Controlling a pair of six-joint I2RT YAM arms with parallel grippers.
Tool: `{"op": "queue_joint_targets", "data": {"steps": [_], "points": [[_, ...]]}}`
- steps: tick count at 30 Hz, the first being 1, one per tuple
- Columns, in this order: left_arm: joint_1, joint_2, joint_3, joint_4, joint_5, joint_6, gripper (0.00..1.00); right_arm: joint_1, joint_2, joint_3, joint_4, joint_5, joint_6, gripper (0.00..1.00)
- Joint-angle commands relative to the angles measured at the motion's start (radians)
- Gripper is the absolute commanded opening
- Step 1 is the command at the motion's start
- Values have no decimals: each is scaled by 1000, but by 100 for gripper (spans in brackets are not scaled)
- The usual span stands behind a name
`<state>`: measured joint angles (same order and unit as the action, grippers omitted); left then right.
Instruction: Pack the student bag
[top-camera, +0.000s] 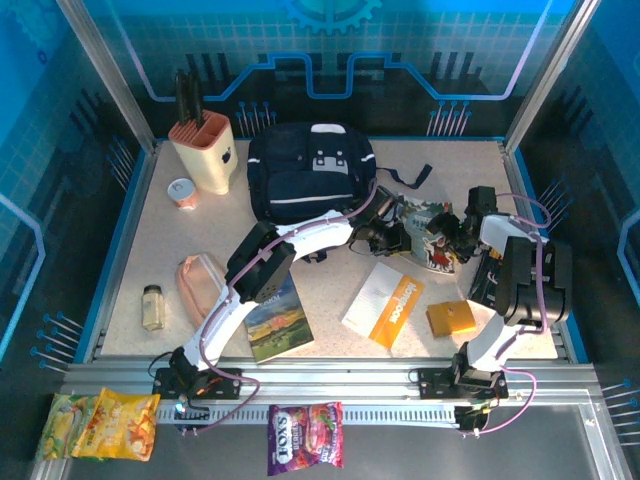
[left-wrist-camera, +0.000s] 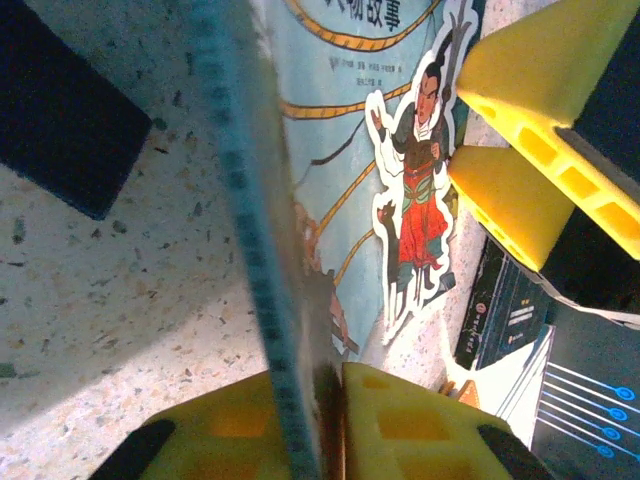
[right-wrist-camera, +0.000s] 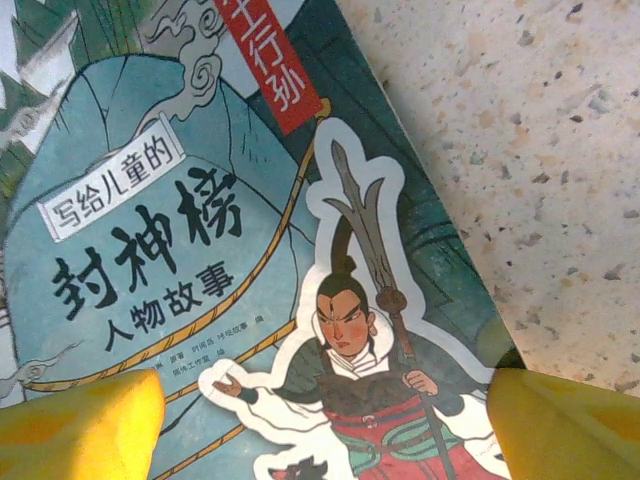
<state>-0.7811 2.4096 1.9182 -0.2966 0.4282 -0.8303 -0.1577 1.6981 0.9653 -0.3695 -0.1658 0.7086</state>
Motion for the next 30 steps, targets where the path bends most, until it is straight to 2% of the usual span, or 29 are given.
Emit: {"op": "queue_joint_targets", "data": {"steps": [1,6,12,18,21,26,30], "points": [[-6,-55,31,-44,-13,35,10,-5,-26,-38,-30,-9,25,86],[6,-137,-8,-50,-10,75,0,-14,-128,-76,18,-32,37,86],[49,-319,-172,24,-18,109,0,-17,-261,-134,142,-186,46,91],[149,-531,-418,160,-34,64,0,-1,-349,-201,358,-353,163,95],[205,-628,-523,219,-35,58,0,41,-369,-231,470,-377,255,96],[297,-756,-647,227,-88,71,0,171,-323,-268,721,-396,422,97],[349,-841,-764,294,-131,-16,0,297,-248,-287,913,-374,558,97]]}}
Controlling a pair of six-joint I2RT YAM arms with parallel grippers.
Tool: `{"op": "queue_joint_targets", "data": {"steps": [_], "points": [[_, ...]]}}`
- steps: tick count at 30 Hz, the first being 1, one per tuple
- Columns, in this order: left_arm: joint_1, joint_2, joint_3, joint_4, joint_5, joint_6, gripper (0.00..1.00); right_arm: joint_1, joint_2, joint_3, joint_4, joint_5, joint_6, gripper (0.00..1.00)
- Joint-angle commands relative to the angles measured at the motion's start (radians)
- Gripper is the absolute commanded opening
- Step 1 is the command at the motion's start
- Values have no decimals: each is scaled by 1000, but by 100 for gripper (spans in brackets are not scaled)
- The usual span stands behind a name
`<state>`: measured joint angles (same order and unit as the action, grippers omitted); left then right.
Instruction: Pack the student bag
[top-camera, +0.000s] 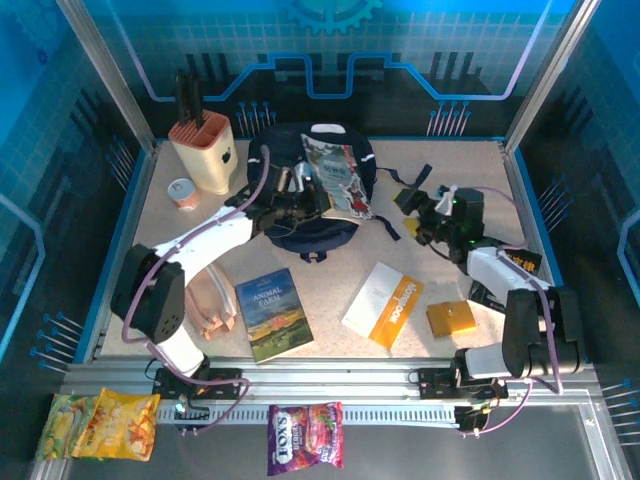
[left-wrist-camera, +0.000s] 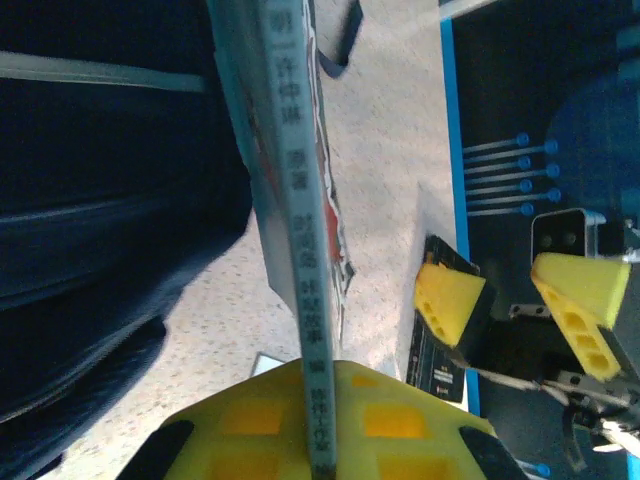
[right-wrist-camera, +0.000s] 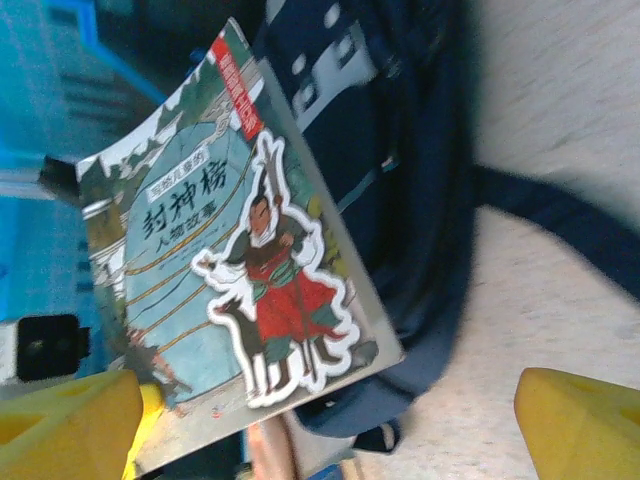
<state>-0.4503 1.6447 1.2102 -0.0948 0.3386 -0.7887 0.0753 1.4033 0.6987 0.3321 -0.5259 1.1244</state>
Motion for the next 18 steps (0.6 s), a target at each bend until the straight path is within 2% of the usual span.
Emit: {"op": "queue_joint_targets", "data": {"steps": [1,4,8,11,18], "points": [[26,-99,-86,110,-66,-95,0,96,71,-22,258,-5,180,96],[32,-156,-147,123,-137,-171,0,188,125,-5,343,35,250,94],[32,-206,-217,168,-183,-267,0,298,172,37,338,119,265,93],[32,-214,-247,211,-182,-322,0,355,199,41,324,191,275,93],[32,-194,-276,259,-130,-390,0,409,276,40,496,237,371,91]]}}
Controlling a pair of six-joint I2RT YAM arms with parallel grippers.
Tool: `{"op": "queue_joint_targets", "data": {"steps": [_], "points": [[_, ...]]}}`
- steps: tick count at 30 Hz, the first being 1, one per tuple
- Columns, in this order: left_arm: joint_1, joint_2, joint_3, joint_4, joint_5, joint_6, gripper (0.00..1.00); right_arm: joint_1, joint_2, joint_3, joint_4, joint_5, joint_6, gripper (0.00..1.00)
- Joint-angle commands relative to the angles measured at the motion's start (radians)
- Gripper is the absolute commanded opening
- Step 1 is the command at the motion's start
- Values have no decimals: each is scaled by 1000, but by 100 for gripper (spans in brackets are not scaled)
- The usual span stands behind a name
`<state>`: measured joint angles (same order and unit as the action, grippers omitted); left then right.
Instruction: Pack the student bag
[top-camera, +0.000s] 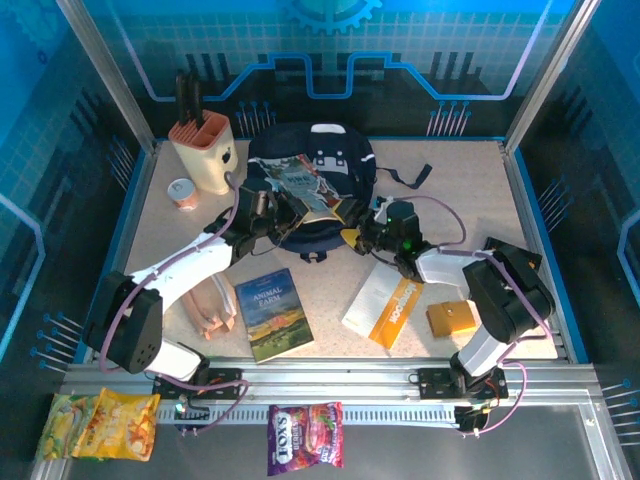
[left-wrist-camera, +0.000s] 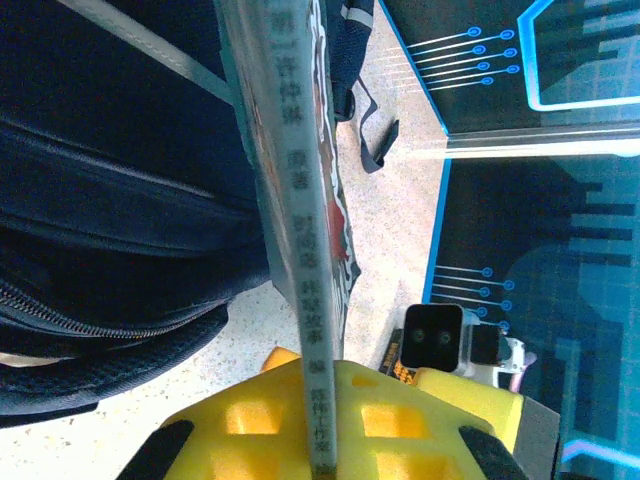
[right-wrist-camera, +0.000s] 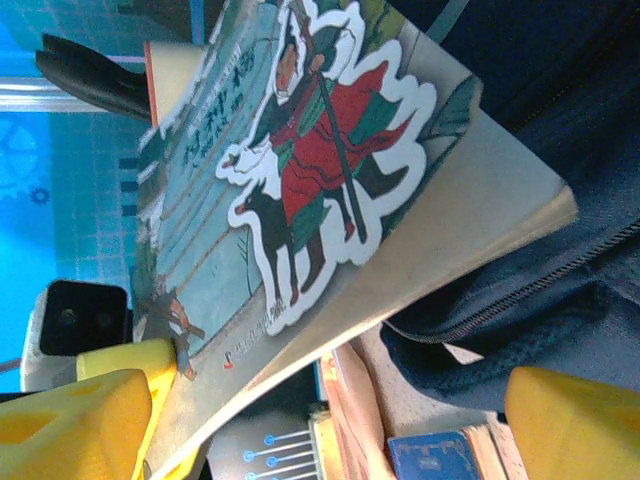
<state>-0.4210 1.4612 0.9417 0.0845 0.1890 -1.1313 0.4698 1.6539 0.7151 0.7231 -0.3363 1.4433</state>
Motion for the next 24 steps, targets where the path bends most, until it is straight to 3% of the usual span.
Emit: {"op": "queue_joint_targets", "data": {"steps": [1,12,24], "points": [[3,-6,-10,83,26,-53,0,19,39,38,103,44,61,90],[2,11,-23,113,44,-83,0,75,159,118,152,92,195,77],[2,26,-25,78,46,-74,0,57,147,136,147,99,180,56]]}}
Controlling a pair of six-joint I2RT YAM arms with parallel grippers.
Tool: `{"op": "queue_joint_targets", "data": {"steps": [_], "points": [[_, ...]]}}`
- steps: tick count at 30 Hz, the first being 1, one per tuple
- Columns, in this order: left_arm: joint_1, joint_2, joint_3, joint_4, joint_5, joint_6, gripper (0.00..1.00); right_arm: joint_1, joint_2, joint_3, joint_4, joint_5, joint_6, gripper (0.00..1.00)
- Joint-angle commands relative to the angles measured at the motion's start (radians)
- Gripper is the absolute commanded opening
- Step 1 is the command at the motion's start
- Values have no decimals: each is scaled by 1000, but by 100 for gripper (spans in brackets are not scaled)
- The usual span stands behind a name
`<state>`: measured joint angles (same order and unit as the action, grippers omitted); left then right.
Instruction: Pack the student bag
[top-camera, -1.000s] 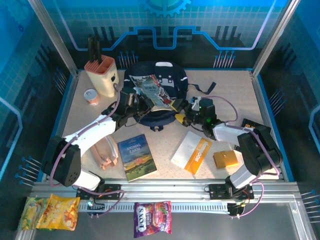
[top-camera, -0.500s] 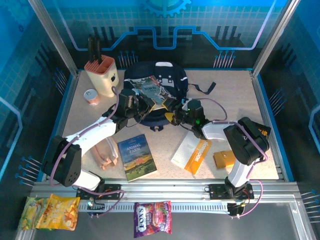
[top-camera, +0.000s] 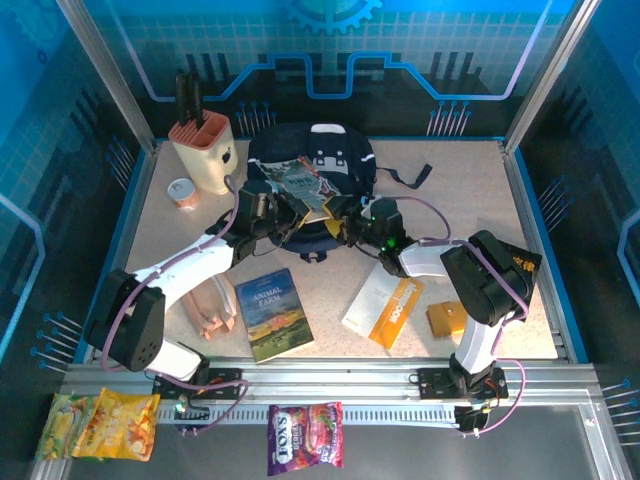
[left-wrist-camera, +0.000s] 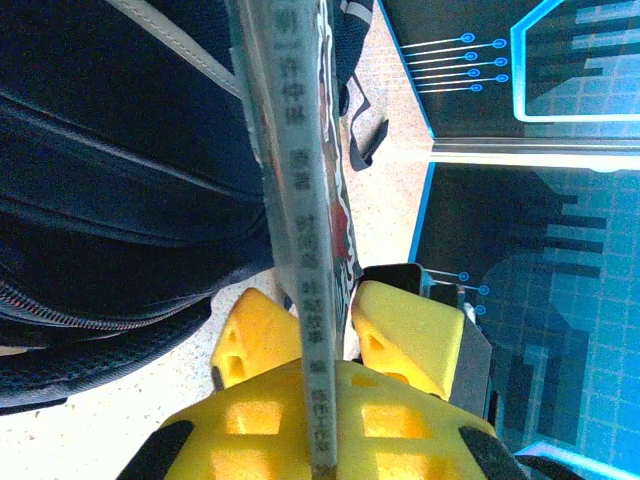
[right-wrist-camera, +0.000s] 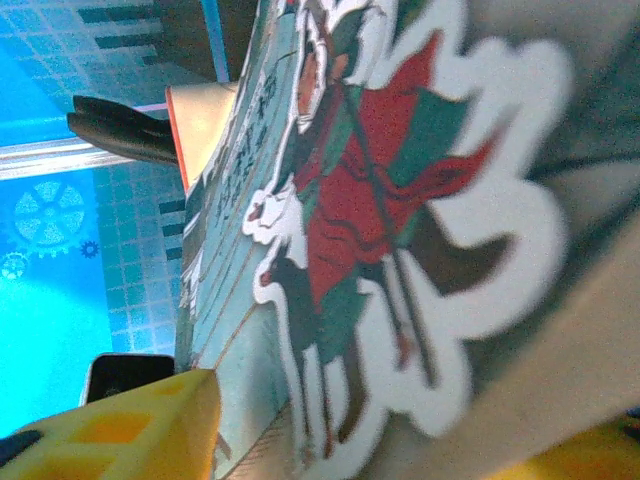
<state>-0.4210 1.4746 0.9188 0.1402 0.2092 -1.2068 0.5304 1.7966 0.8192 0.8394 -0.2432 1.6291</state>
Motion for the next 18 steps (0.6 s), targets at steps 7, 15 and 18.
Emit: {"op": "queue_joint_targets", "data": {"steps": [7,15,18], "points": [[1,47,16,13,73,28,7,-17,-16,54,-84,-21,-34,33],[8,47,38,-80,52,146,44,-66,-117,66,-218,-14,-136,4],[11,39,66,-161,21,248,61,-104,-197,24,-297,3,-211,0]]}}
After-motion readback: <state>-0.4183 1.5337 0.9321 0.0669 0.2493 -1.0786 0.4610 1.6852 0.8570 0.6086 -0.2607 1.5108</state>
